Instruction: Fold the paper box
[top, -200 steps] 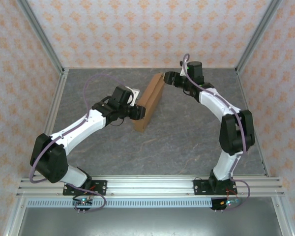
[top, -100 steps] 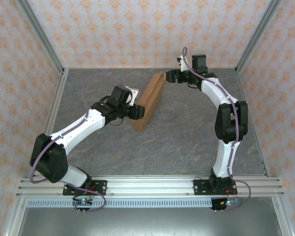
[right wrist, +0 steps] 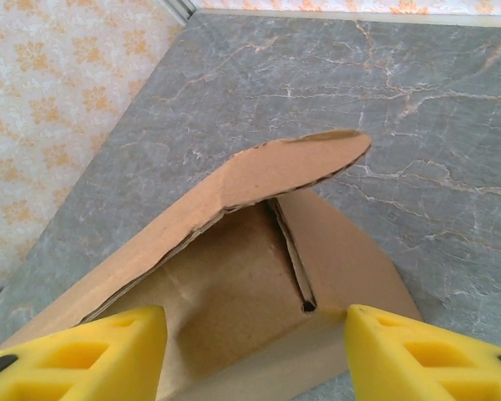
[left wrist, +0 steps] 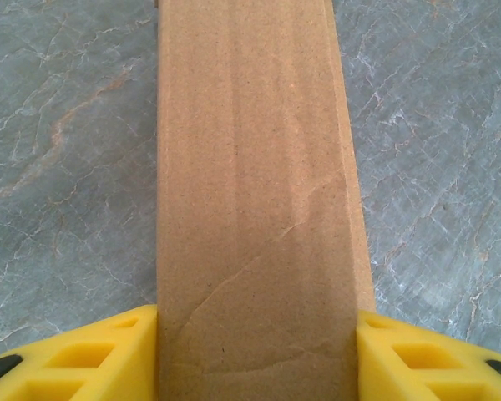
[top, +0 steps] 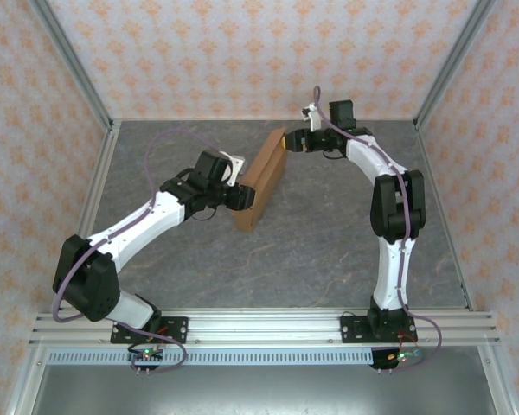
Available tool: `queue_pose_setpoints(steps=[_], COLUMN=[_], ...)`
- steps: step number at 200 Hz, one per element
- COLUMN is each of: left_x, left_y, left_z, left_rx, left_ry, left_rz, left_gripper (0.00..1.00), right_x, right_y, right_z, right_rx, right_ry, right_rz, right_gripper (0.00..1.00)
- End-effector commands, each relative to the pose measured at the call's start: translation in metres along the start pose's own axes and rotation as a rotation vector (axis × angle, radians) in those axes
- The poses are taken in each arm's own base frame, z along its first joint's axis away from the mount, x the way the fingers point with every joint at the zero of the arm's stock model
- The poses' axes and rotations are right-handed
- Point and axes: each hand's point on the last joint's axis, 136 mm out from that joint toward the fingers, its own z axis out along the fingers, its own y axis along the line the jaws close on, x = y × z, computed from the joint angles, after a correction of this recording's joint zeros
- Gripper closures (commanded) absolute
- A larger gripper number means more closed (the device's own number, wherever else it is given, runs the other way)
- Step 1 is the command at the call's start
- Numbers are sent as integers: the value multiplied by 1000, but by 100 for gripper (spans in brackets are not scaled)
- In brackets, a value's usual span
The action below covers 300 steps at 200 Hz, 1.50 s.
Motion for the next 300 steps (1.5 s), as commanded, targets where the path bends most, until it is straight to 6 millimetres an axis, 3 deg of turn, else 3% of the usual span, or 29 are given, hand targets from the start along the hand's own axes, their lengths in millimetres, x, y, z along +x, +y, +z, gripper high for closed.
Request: queue_pose_setpoints(steps=[1,77,134,164,233,300], left_x=[36,33,23,19,22,30], left_y=[18,19,17,14,17,24], left_z=[11,12,7,4,12,17], left_rx=[-42,-22,-26,-17,-27,-45], left_ry=[134,133,105,94,127,156], left_rz=[-5,-7,-21,-22,-19,-16], left_gripper=[45,44,31,28,42,53], right_x=[-4,1,-2,0,-9,-31], right_y=[22,19,-2,-3,5,17], right_z=[-4,-7,-4,-4,0,-17], right_rx=[-53,0,162,217,241,245], right_ry=[5,0,-32,-37,-62,-92], right_rz=[-46,-32,87,107,129,54], right_gripper=[44,54,63,63,61,51])
